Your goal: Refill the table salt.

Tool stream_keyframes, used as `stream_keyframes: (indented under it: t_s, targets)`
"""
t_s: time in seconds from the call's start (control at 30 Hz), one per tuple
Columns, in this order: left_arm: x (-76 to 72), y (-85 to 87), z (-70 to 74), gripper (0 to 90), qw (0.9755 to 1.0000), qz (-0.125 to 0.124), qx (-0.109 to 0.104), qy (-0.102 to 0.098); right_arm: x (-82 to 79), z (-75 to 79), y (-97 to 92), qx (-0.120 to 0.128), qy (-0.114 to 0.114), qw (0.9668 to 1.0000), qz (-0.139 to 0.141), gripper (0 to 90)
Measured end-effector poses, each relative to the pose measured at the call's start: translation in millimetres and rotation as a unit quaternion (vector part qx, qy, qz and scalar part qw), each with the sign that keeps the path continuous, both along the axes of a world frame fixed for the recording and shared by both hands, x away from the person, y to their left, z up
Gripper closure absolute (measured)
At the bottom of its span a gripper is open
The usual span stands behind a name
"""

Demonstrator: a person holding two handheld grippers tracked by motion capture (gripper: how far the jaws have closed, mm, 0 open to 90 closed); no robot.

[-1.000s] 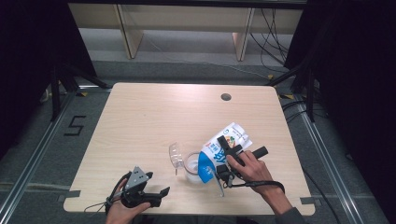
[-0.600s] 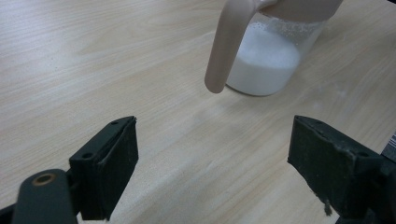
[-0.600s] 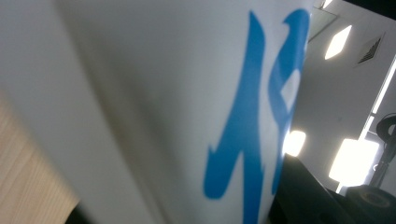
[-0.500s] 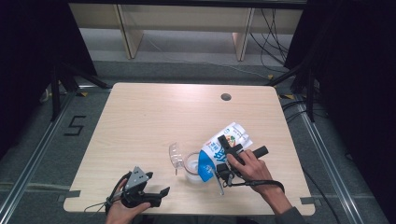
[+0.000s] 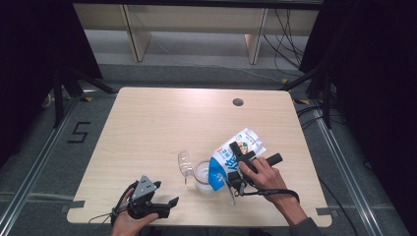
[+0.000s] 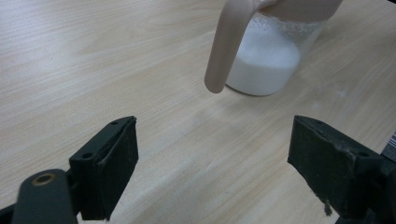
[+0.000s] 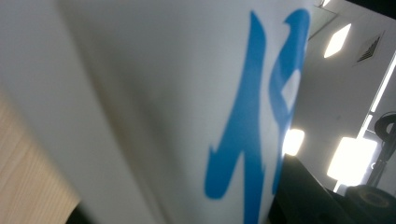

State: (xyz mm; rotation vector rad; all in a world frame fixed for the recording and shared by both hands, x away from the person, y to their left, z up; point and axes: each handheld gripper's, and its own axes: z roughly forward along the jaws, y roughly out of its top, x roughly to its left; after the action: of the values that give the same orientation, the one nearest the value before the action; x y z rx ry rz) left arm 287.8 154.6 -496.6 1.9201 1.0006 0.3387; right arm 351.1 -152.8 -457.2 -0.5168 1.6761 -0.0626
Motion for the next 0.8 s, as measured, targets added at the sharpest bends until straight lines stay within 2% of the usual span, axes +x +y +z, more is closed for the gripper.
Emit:
stream_keyframes:
  t_s: [0.1,0.17,0.2,0.4,0.47,0.6,0.63,0.67,0.8]
  targets:
    - [0.0,0.0,0.0,15.4,1.0,0.001,-0.001,0.0,1.5,3.0,1.2,-0.017,-0.005,0.9998,0.01,78.9]
    - [0.2,0.2,0.0,15.5,1.0,0.001,0.0,0.0,1.3,2.4,1.2,-0.011,-0.005,0.9999,0.007,78.9]
    - [0.1,0.0,0.1,15.5,1.0,0.0,0.0,0.0,1.8,3.4,1.8,-0.018,-0.006,0.9998,0.011,78.9]
    - [0.2,0.1,0.0,15.4,1.0,0.001,0.0,0.0,2.2,4.2,2.2,-0.023,-0.008,0.9997,0.011,79.0]
    - [0.0,-0.1,0.1,15.5,1.0,0.0,-0.001,-0.001,1.8,3.5,1.9,-0.015,-0.007,0.9999,0.006,79.1]
    - [-0.1,0.4,0.2,15.5,1.0,-0.001,0.0,0.0,2.2,4.1,2.1,-0.021,-0.008,0.9997,0.009,79.2]
    - [0.1,0.3,0.1,15.5,1.0,0.0,0.001,-0.001,1.4,2.2,0.8,-0.006,-0.005,1.0,0.0,79.2]
    - [0.0,0.1,0.1,15.4,1.0,0.0,0.0,0.0,1.8,3.6,1.5,-0.016,-0.007,0.9998,0.006,79.2]
    - [0.0,-0.1,0.1,15.5,1.0,0.0,0.0,0.0,1.9,5.6,2.3,-0.026,-0.01,0.9995,0.011,79.3]
